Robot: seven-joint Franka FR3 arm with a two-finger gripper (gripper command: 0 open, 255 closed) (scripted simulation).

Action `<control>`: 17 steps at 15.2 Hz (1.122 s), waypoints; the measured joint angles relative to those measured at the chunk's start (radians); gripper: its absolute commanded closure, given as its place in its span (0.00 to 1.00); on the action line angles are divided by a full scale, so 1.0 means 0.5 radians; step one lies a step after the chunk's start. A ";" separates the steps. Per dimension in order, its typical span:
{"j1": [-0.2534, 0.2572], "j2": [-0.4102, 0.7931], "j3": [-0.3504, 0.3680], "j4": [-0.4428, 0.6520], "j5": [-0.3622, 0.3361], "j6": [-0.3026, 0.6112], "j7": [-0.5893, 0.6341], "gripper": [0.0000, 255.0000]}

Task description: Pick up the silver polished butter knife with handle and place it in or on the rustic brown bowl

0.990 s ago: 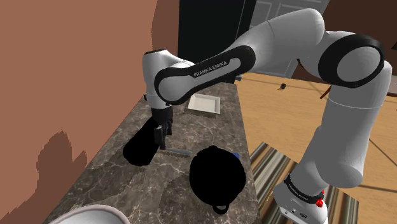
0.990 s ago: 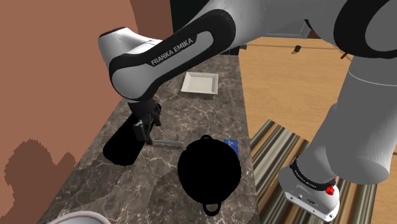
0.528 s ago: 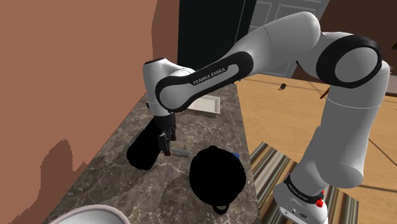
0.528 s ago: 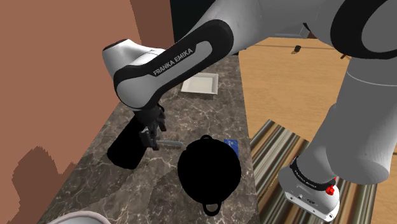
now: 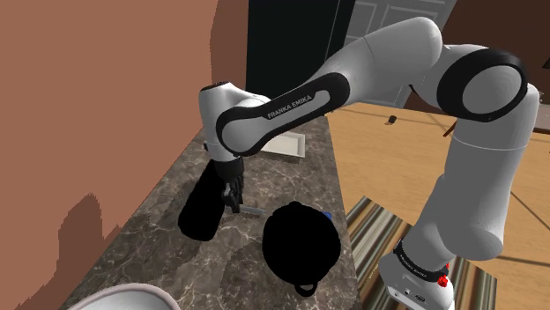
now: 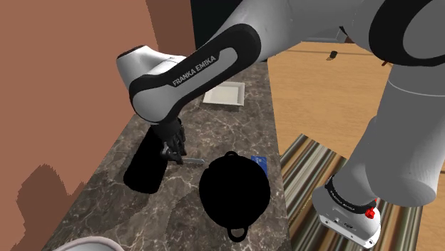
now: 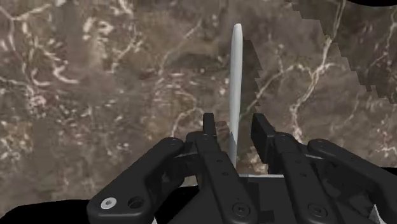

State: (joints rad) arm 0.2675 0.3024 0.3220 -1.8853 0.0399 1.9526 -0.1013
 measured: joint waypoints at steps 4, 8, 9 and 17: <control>-0.004 -0.006 0.004 -0.031 0.006 0.151 -0.019 1.00; 0.003 0.004 0.007 -0.003 0.005 0.140 -0.007 1.00; 0.003 0.001 0.007 0.012 0.006 0.122 -0.003 1.00; -0.007 -0.084 0.014 0.110 0.029 -0.059 0.001 1.00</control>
State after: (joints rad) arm 0.2642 0.2604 0.3291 -1.8301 0.0546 1.9232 -0.1006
